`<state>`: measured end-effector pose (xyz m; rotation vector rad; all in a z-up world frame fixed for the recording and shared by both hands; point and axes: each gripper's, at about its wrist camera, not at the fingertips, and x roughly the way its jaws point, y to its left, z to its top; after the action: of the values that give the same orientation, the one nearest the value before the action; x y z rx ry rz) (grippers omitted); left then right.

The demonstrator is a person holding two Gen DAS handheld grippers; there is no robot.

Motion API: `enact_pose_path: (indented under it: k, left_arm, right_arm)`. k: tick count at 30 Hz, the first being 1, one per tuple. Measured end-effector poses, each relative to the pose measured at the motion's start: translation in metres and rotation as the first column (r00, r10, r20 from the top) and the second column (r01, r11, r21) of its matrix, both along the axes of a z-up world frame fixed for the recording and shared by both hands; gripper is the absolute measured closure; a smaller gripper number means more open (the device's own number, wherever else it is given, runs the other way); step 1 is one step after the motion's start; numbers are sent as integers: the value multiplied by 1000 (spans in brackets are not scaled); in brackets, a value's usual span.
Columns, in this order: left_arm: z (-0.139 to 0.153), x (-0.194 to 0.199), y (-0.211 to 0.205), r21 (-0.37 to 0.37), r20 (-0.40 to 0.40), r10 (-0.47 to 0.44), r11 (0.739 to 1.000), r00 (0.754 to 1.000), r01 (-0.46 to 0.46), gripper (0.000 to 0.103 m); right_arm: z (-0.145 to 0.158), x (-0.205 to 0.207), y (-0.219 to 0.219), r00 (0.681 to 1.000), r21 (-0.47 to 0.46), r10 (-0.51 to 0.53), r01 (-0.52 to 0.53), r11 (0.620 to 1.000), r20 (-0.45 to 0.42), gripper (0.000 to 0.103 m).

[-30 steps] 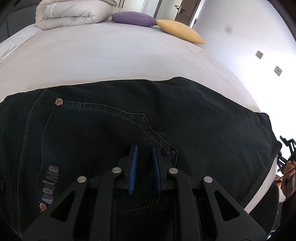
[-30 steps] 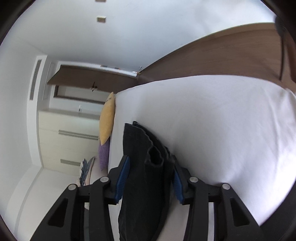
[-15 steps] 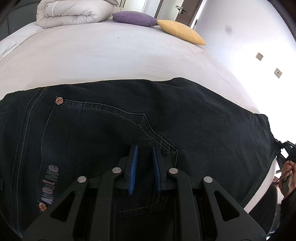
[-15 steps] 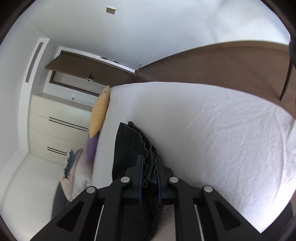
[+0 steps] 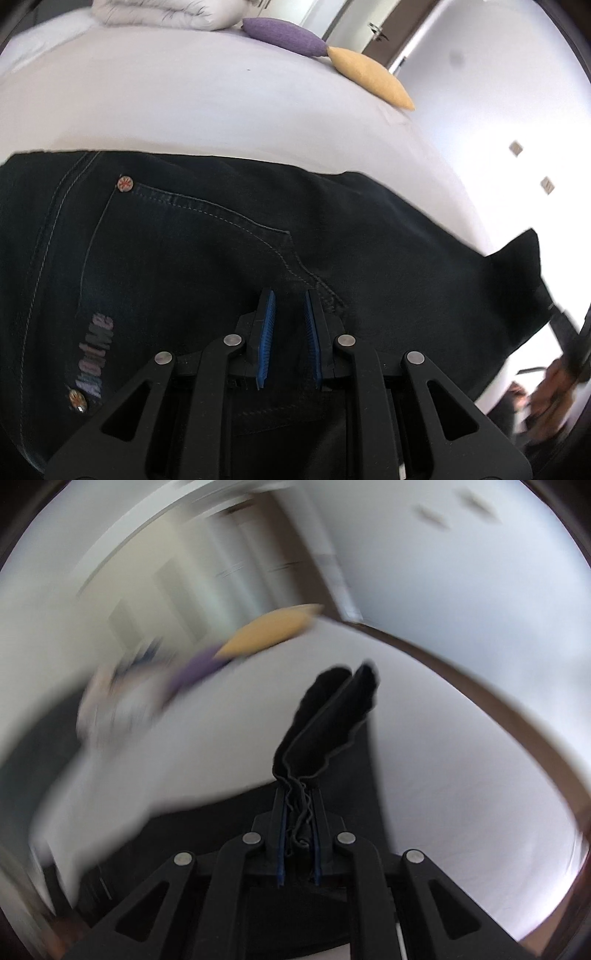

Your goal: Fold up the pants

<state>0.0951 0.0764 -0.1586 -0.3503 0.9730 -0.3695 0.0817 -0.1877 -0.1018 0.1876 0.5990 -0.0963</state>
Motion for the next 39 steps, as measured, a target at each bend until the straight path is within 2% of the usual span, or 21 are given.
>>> enact_pose_path:
  k: [1, 2, 3, 4, 5, 7, 11, 13, 15, 17, 18, 20, 24, 26, 27, 28, 29, 30, 34, 39]
  left_arm:
    - [2, -1, 1, -24, -7, 0, 1000, 1000, -1, 82]
    - [4, -3, 2, -56, -15, -5, 998, 1000, 4, 75]
    - [5, -4, 2, -72, -18, -8, 997, 1000, 7, 49]
    - [9, -6, 1, -105, -10, -15, 994, 1000, 14, 26]
    - [12, -9, -1, -122, 0, -17, 992, 1000, 17, 21]
    - [18, -12, -5, -146, 5, -21, 989, 1000, 22, 19]
    - [16, -7, -22, -263, -58, -82, 963, 995, 64, 19]
    - [15, -3, -38, -329, -88, -129, 940, 988, 94, 19]
    - [19, 7, -58, -406, -110, -192, 904, 975, 133, 19]
    - [25, 14, -76, -448, -109, -235, 879, 966, 164, 19]
    - [28, 18, -84, -456, -108, -255, 872, 961, 180, 19]
    - [28, 26, -101, -433, -132, -291, 877, 948, 209, 19]
    - [20, 34, -111, -409, -189, -316, 886, 930, 218, 19]
    - [16, 33, -107, -424, -202, -323, 880, 925, 215, 20]
    - [17, 32, -104, -424, -196, -328, 878, 924, 221, 34]
    - [17, 32, -101, -419, -195, -330, 879, 924, 225, 57]
    - [16, 32, -96, -417, -203, -329, 881, 922, 223, 68]
    - [15, 33, -93, -410, -207, -323, 886, 923, 218, 75]
    - [22, 35, -71, -380, -177, -311, 897, 934, 226, 91]
    - [37, 51, -28, -326, -146, -295, 916, 944, 235, 94]
  right_arm:
    - [-5, 5, 35, 998, -141, 55, -58, 988, -28, 91]
    - [-12, 10, 55, 995, -223, 81, -92, 971, -58, 91]
    - [-27, 16, 78, 989, -313, 106, -133, 940, -102, 91]
    - [-40, 21, 91, 983, -354, 116, -159, 922, -140, 91]
    - [-55, 25, 100, 975, -381, 121, -184, 906, -185, 91]
    - [-73, 26, 109, 970, -426, 109, -194, 884, -215, 91]
    - [-70, 17, 112, 978, -475, 106, -181, 861, -180, 91]
    - [-65, 11, 118, 981, -513, 115, -179, 839, -154, 91]
    - [-59, 6, 127, 983, -544, 130, -182, 819, -133, 91]
    - [-51, 0, 138, 983, -570, 149, -186, 800, -111, 91]
    - [-46, -3, 143, 982, -575, 159, -189, 796, -102, 91]
    - [-39, -7, 154, 979, -579, 181, -198, 791, -88, 91]
    - [-33, -15, 177, 966, -585, 246, -242, 774, -73, 91]
    - [-34, -19, 184, 958, -586, 278, -268, 765, -76, 91]
    - [-34, -19, 190, 952, -583, 295, -285, 761, -79, 91]
    - [-36, -20, 193, 947, -581, 310, -298, 757, -83, 91]
    - [-36, -20, 196, 943, -580, 323, -311, 753, -85, 91]
    - [-37, -20, 201, 937, -581, 338, -324, 747, -88, 91]
    - [-38, -21, 211, 917, -586, 386, -365, 723, -95, 91]
    - [-39, -13, 230, 883, -587, 456, -428, 687, -109, 91]
